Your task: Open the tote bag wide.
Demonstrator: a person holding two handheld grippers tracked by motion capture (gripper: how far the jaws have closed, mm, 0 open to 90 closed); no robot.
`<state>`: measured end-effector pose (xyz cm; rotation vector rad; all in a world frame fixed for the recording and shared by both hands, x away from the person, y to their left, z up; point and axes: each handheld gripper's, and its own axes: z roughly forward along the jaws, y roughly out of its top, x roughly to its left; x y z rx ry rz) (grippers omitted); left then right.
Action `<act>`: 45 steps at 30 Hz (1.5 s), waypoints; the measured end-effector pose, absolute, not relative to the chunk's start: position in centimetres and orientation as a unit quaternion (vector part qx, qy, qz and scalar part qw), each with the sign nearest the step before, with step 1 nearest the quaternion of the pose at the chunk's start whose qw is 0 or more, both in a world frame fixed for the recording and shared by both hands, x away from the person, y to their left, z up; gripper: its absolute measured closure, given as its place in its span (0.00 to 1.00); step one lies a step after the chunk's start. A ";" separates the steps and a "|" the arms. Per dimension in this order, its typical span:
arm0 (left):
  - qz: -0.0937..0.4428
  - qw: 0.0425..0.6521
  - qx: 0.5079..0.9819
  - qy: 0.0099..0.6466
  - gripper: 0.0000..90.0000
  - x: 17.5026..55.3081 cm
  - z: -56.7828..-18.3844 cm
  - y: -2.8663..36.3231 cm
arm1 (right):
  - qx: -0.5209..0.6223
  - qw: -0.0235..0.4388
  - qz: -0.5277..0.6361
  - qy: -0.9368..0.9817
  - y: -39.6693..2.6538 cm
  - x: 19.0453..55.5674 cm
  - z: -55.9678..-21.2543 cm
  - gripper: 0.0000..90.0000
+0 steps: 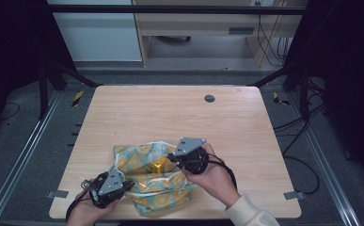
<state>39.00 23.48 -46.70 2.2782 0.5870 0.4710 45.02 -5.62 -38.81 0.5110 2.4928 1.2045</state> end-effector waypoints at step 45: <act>0.171 0.312 0.906 0.229 1.00 39.4 -47.8 23.1 | 0.352 0.134 0.357 0.855 -7.0 60.0 -45.5 1.00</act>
